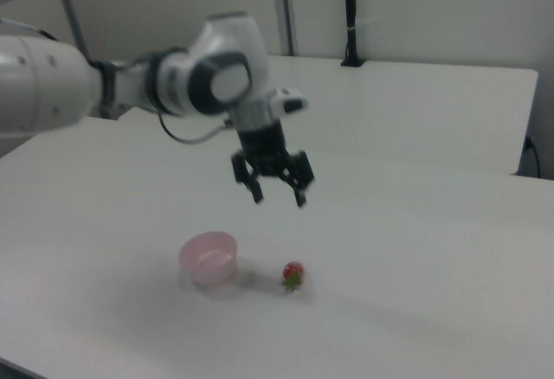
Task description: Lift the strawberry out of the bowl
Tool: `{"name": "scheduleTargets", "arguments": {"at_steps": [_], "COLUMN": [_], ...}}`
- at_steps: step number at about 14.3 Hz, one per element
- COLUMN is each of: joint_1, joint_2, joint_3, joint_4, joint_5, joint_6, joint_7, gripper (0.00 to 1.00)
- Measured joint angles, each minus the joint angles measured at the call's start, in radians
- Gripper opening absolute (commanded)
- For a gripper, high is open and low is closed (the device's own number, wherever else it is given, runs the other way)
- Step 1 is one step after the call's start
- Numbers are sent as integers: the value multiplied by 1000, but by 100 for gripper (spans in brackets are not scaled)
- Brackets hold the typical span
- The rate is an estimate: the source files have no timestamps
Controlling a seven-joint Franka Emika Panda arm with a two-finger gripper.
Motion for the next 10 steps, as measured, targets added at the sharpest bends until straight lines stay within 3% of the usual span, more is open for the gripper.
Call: {"name": "scheduleTargets", "arguments": {"at_steps": [5, 10], "joint_1": [85, 172], "joint_2": [-166, -237], "joint_3": [1, -11], "joint_4": [107, 144], "joint_5": [119, 172], "joint_6": [-332, -415], "joint_7": [39, 159], "gripper": [100, 100]}}
